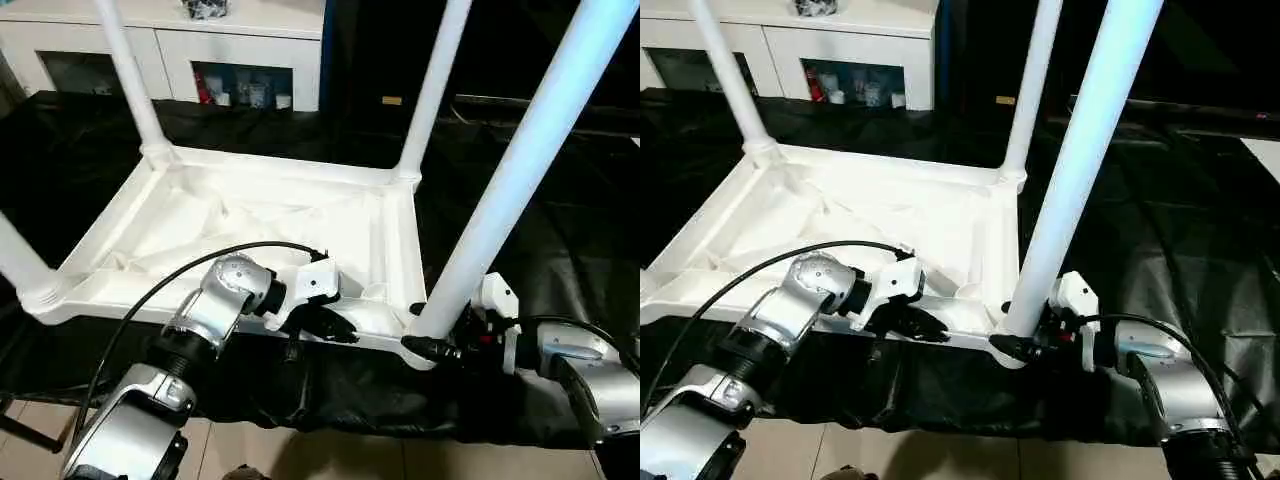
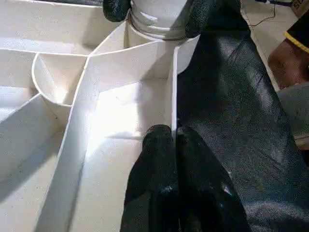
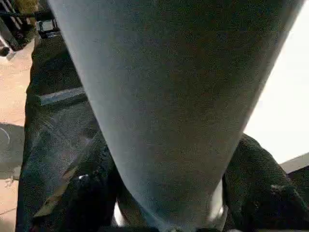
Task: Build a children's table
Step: Rotate leg to tighten
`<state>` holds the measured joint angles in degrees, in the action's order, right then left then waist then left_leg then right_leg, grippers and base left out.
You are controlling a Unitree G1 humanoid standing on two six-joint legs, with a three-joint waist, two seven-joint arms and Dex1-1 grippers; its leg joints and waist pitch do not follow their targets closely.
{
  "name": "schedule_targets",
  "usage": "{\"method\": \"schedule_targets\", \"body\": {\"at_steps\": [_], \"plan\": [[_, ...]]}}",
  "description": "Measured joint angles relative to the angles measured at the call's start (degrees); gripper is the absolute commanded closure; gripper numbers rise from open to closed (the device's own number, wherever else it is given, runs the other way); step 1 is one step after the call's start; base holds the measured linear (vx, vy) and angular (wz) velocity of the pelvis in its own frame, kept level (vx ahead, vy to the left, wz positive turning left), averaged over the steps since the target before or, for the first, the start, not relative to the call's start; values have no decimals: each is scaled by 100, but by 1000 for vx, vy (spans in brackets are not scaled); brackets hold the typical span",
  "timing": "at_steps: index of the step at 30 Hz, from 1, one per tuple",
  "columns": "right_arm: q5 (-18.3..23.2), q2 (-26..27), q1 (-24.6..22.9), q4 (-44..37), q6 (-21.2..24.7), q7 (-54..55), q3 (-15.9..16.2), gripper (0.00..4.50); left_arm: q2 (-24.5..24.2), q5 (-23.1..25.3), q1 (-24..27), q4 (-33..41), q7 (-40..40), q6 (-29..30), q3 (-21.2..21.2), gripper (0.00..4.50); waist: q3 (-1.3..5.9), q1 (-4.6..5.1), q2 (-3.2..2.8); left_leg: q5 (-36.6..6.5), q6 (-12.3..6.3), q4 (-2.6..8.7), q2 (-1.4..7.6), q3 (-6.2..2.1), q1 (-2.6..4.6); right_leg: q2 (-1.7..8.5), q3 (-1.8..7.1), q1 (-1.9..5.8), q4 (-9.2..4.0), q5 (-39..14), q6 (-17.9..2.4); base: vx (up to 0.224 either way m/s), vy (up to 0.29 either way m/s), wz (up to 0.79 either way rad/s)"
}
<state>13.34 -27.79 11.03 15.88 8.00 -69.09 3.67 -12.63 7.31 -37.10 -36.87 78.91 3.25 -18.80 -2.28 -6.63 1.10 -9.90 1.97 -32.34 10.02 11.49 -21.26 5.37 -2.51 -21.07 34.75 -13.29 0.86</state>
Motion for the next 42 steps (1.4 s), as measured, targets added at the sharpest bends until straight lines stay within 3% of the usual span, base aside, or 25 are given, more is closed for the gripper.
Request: {"method": "schedule_targets", "body": {"at_steps": [9,11,15,25,27,34,39,42], "plan": [[-13,100,-33,-17,20,135,-21,195,7,-26,48,-7,-65,36,75,450,1,6,1,0,1,-2,2,0,8,0,1,3,9,0,0,0,0,0],[-98,406,10,87,13,615,-146,195,29,4,70,-16,-357,86,148,450,5,23,15,0,2,-4,2,-1,19,0,1,6,21,2,-3,0,0,0],[-311,1118,319,548,8,2168,-518,198,320,169,78,-43,-1362,320,287,450,4,163,22,0,6,-7,-1,-1,27,2,6,4,11,13,-20,0,0,0],[-741,2048,698,991,-104,4331,-846,198,819,411,106,-8,-2530,746,386,450,19,189,11,0,6,-1,-5,-2,41,2,16,10,-7,6,-2,0,0,0],[-751,2100,710,1041,-200,4491,-885,142,884,446,145,50,-2652,765,377,450,25,187,0,0,6,2,-7,-1,40,2,19,11,-15,6,-1,0,0,0],[-878,2058,568,853,-250,4422,-849,71,905,483,172,121,-2585,668,298,450,27,166,-10,0,5,7,-10,-1,24,1,20,11,-42,38,3,0,0,0],[-921,1466,226,464,-365,3753,-618,71,903,480,219,220,-2420,551,204,450,30,85,-32,0,5,28,-10,1,12,2,14,12,-72,60,9,0,0,0],[-660,1004,-6,223,-357,3111,-642,71,907,426,238,264,-2290,498,147,450,33,-10,-90,0,3,29,-8,2,-2,3,8,8,-77,50,24,0,0,0]]}}
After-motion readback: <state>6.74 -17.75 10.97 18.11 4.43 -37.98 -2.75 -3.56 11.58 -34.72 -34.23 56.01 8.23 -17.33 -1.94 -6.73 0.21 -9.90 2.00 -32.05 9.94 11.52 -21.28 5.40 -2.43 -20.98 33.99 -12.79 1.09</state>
